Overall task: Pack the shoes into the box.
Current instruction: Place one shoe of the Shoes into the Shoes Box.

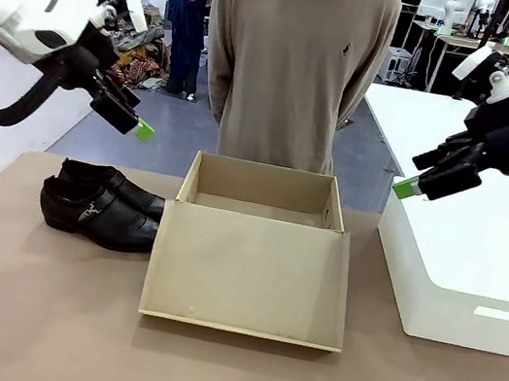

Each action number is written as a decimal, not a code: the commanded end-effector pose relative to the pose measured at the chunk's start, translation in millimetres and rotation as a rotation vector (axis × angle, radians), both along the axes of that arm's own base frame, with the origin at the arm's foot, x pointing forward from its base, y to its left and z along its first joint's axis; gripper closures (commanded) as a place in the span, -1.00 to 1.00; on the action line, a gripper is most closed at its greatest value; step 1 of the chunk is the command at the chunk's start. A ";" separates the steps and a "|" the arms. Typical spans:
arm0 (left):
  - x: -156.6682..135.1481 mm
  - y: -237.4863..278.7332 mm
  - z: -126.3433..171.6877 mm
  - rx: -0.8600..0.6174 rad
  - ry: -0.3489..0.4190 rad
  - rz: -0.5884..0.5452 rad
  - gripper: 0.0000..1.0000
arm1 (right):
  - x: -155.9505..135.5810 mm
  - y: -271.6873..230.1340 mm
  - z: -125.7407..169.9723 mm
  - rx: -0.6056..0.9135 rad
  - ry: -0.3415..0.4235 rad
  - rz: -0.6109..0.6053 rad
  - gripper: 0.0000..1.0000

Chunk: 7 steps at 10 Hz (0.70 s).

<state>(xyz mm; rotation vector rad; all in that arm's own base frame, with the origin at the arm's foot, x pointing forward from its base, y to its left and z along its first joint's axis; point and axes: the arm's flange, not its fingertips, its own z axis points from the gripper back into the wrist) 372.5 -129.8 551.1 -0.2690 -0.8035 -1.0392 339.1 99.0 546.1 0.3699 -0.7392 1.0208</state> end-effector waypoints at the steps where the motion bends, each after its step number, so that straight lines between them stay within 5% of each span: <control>1: -3.7 16.4 -7.6 -0.049 0.004 0.023 -1.00 | 4.0 -7.0 -0.8 0.049 -0.006 0.065 -1.00; 7: 0.7 24.3 -5.0 -0.064 0.029 0.070 -1.00 | -4.4 -4.3 1.4 0.048 0.007 0.051 -1.00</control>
